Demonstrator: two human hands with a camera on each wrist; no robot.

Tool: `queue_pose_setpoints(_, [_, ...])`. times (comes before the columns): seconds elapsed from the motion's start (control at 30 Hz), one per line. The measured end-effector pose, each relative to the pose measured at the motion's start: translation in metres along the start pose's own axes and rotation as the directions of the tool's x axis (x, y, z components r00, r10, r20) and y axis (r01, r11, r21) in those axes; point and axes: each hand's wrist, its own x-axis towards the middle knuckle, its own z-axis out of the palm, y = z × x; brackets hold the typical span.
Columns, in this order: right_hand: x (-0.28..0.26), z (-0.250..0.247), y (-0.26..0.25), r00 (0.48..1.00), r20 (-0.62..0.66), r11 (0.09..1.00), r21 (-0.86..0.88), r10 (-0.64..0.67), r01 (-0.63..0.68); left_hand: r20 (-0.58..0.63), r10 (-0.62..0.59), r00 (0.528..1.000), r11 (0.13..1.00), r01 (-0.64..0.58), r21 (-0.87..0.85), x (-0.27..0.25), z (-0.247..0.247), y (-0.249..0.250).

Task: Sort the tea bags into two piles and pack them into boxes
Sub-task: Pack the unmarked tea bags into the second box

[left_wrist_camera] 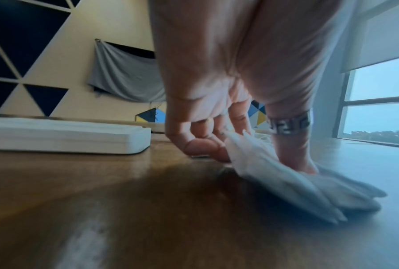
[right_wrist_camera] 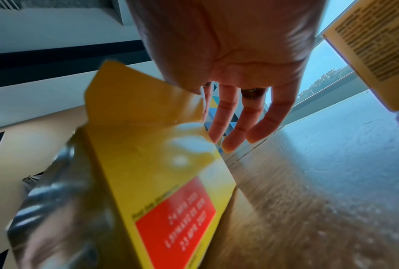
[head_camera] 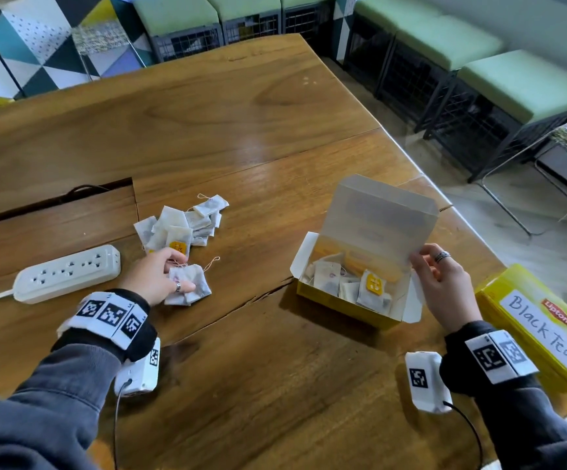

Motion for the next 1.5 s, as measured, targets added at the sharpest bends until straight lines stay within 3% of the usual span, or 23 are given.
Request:
queue_pose_setpoints(0.13, [0.0,0.0,0.001,1.0,-0.001,1.0,0.005,0.005,-0.005,0.106,-0.047,0.993,0.995,0.036,0.097,0.0,-0.007,0.01])
queue_pose_setpoints(0.23, [0.0,0.0,0.001,1.0,-0.001,1.0,0.006,0.007,-0.007,0.221,-0.044,0.974,0.973,-0.009,0.23,-0.003,-0.013,0.017])
queue_pose_setpoints(0.3, [-0.002,-0.001,-0.001,1.0,0.004,1.0,0.009,0.009,-0.009,0.268,-0.023,0.963,0.976,-0.036,0.215,-0.001,-0.018,0.017])
queue_pose_setpoints(0.37, [-0.003,-0.002,-0.002,1.0,0.007,1.0,0.002,0.01,-0.01,0.186,0.006,0.983,0.997,-0.021,0.079,0.003,-0.026,0.018])
queue_pose_setpoints(0.47, [-0.003,-0.003,-0.004,1.0,0.014,1.0,-0.012,0.011,-0.011,-0.06,-0.012,0.998,0.982,0.0,-0.187,0.021,-0.041,0.022])
queue_pose_setpoints(0.53, [-0.003,-0.003,-0.005,1.0,0.016,1.0,-0.011,0.01,-0.01,-0.15,0.007,0.989,0.985,-0.033,-0.172,0.032,-0.042,0.025])
queue_pose_setpoints(0.73, [-0.002,-0.003,-0.003,0.999,0.039,1.0,0.021,0.005,-0.006,-0.174,0.024,0.984,0.998,-0.013,0.06,0.036,-0.013,0.029])
queue_pose_setpoints(0.8, [-0.002,-0.003,-0.002,0.999,0.047,1.0,0.027,-0.002,0.001,-0.201,0.036,0.979,0.998,-0.024,0.061,0.028,-0.01,0.032])
queue_pose_setpoints(0.87, [-0.002,-0.003,0.0,0.999,0.054,0.999,0.032,-0.002,0.0,-0.234,0.076,0.969,0.997,-0.072,0.027,0.018,-0.009,0.035])
queue_pose_setpoints(1.03, [-0.002,-0.004,0.001,0.999,0.05,1.0,0.021,-0.019,0.018,-0.352,0.125,0.928,0.941,-0.223,-0.254,-0.007,-0.027,0.05])
queue_pose_setpoints(1.1, [-0.001,-0.003,0.001,0.999,0.05,0.999,0.024,-0.023,0.022,-0.326,0.136,0.936,0.852,-0.278,-0.443,-0.017,-0.034,0.064])
queue_pose_setpoints(1.2, [-0.002,-0.002,0.0,0.998,0.045,0.999,0.027,-0.038,0.036,-0.207,0.202,0.957,0.624,-0.289,-0.726,-0.042,-0.026,0.109])
queue_pose_setpoints(1.27, [-0.001,-0.001,-0.001,0.998,0.042,0.998,0.032,-0.053,0.052,-0.1,0.296,0.95,0.576,-0.261,-0.775,-0.056,-0.005,0.143])
queue_pose_setpoints(1.4, [-0.002,0.001,-0.001,0.996,0.042,0.997,0.028,-0.076,0.075,0.164,0.404,0.9,0.696,-0.186,-0.694,-0.07,0.053,0.197])
queue_pose_setpoints(1.5, [-0.002,0.001,-0.001,0.995,0.038,0.995,0.02,-0.097,0.097,0.227,0.389,0.893,0.856,-0.26,-0.446,-0.068,0.092,0.21])
